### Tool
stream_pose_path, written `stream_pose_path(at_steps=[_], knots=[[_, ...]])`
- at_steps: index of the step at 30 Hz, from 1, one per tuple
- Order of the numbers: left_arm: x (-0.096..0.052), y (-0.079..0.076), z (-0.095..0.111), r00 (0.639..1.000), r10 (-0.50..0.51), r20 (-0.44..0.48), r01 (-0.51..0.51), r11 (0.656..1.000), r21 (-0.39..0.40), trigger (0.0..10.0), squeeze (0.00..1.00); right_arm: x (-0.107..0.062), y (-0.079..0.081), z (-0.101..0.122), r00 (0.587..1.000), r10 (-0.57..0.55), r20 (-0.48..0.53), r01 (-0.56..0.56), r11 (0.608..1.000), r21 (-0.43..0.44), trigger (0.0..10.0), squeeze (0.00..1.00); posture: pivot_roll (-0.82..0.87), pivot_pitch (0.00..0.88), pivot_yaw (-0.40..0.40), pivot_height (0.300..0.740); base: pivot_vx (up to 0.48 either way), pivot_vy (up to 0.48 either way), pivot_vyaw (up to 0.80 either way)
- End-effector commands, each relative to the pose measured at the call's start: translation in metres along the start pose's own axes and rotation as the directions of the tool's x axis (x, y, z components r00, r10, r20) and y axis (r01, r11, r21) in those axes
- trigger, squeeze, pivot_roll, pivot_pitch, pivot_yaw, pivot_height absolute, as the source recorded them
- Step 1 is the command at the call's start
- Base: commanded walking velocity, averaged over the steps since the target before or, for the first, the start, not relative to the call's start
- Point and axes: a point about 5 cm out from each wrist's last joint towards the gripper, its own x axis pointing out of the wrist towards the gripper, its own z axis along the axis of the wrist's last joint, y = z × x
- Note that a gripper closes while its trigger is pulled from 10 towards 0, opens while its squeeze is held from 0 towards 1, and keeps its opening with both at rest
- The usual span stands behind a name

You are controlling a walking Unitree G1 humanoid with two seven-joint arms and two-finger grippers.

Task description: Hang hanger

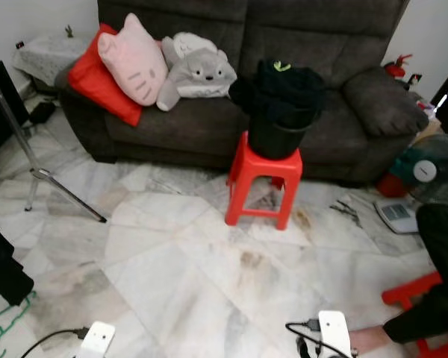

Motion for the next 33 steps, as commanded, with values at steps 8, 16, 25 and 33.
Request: stream_pose_path(at_steps=[8,16,25,33], knots=[[0.0009,-0.0095,-0.0009,1.000,-0.022,-0.011,0.022,1.000,-0.017,10.0,0.00,-0.0041,-0.0139,-0.0058,0.999,-0.049,-0.015,0.049,0.998,0.025,10.0,0.00,-0.02,0.026,-0.062,0.740,0.244,0.000,0.00],[0.0010,-0.0106,-0.0011,1.000,-0.025,-0.012,0.025,1.000,-0.016,10.0,0.00,-0.0044,-0.0149,-0.0059,0.999,-0.050,-0.012,0.050,0.998,0.023,10.0,0.00,-0.03,0.022,-0.064,0.740,0.243,0.000,-0.47],[0.0012,-0.0127,-0.0002,1.000,-0.029,-0.010,0.029,0.999,-0.021,10.0,0.00,-0.0046,-0.0164,-0.0040,0.999,-0.044,-0.004,0.044,0.999,0.014,10.0,0.00,-0.02,0.014,-0.072,0.740,0.190,0.000,-0.56],[0.0011,-0.0127,-0.0010,0.999,-0.032,-0.011,0.032,0.999,-0.016,10.0,0.00,-0.0049,-0.0163,-0.0047,0.999,-0.047,0.004,0.047,0.999,0.023,10.0,0.00,-0.03,0.012,-0.068,0.740,0.243,0.000,0.00]])
